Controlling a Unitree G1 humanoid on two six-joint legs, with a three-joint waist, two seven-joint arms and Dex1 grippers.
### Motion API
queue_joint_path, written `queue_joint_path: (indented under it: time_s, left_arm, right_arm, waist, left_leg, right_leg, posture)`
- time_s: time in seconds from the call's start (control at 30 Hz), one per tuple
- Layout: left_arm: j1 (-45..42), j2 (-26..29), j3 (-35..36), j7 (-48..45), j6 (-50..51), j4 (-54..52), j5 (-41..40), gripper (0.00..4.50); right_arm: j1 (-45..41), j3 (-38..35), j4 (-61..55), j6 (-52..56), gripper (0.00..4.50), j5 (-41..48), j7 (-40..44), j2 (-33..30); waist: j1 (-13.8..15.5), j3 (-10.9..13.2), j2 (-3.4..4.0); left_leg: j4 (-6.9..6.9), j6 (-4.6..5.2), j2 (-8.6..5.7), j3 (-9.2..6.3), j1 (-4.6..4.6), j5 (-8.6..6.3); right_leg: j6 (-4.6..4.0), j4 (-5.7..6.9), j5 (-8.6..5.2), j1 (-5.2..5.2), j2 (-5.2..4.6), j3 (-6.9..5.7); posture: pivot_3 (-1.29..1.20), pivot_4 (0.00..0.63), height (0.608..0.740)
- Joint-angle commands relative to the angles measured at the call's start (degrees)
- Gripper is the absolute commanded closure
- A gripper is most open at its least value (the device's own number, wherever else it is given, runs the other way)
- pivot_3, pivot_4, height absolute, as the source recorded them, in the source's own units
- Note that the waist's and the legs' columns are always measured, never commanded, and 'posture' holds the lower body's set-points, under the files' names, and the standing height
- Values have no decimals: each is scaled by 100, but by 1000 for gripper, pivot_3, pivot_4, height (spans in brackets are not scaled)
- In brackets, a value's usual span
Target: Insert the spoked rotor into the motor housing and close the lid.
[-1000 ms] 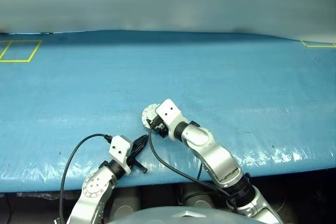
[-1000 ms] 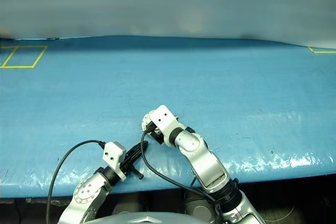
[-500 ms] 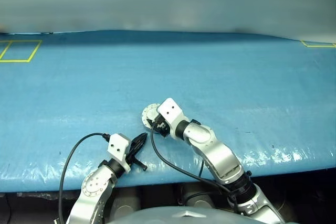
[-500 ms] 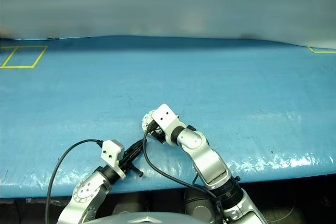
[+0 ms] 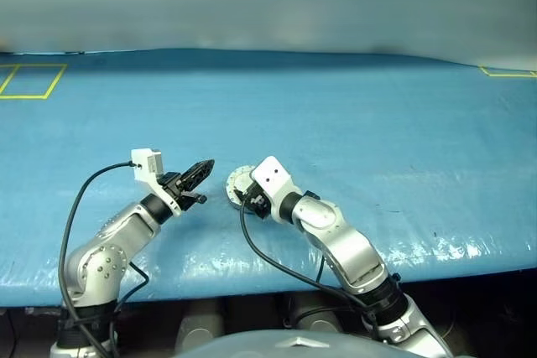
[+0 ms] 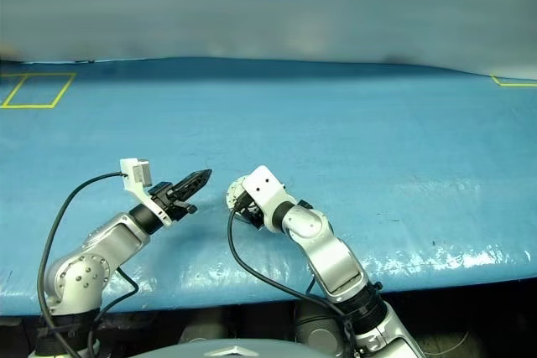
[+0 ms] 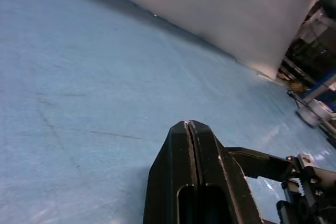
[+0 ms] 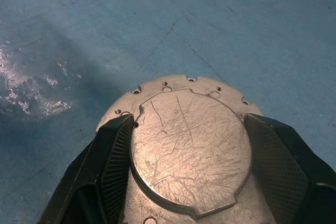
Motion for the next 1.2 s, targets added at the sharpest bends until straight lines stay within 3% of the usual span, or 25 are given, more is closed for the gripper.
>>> queue_joint_path:
  time_s: [0.03, 0.37, 0.77, 0.9, 0.93, 1.03, 1.2]
  left_arm:
    - [-426, 190, -114, -220, 408, 422, -22, 4500]
    - [-1049, 263, -742, -674, 523, 993, 746, 4500]
    - [-1055, 425, -1254, -1201, 730, 994, 1288, 4500]
    - [-1056, 487, -1340, -1273, 696, 1002, 1505, 4500]
    - [-1053, 492, -1344, -1279, 675, 1009, 1558, 4500]
    - [-1038, 532, -1353, -1303, 630, 991, 1686, 4500]
    - [-1016, 600, -1366, -1431, 573, 1004, 1823, 4500]
  right_arm:
    - [104, 16, 219, 145, 1487, -25, -26, -12]
    - [195, -16, 158, 160, 1487, -33, -109, 21]
    - [334, -62, 132, 151, 1487, 89, 0, -7]
    - [684, -244, 81, -282, 177, 238, 233, -294]
    - [820, -347, 3, -422, 26, 328, 294, -347]
    - [1282, -741, -425, -657, 26, 718, 560, -554]
    - [1838, -1823, -1228, -104, 26, 2244, 963, -413]
  waist:
    - [-3, 0, -1]
    - [10, 0, -1]
    - [15, -3, -2]
    - [83, -10, -5]
    - [107, -12, -7]
    - [154, -15, -11]
    - [147, -10, -8]
  left_leg:
    - [0, 0, 0, 0, -1, 0]
    - [-6, -6, 0, -3, -4, 3]
    - [-6, -6, 1, -4, -2, 3]
    - [-11, -6, 1, -6, -2, 3]
    - [-11, -5, 1, -6, -2, 3]
    - [-14, -4, 1, -6, -4, 1]
    - [-14, -3, 9, -7, -3, 1]
  right_leg:
    - [0, 0, 0, 0, 2, -1]
    - [0, 0, 1, -5, -1, 0]
    - [-3, 0, -1, -3, -4, 2]
    - [-5, -4, -3, -1, -14, 1]
    - [-4, -6, -4, 0, -15, 1]
    - [0, -19, -6, 7, -20, -1]
    - [1, -24, -6, 9, -14, -1]
  posture:
    - [0, 150, 740]
    - [0, 150, 740]
    - [0, 150, 740]
    - [0, 150, 740]
    - [0, 150, 740]
    - [0, 150, 740]
    - [0, 150, 740]
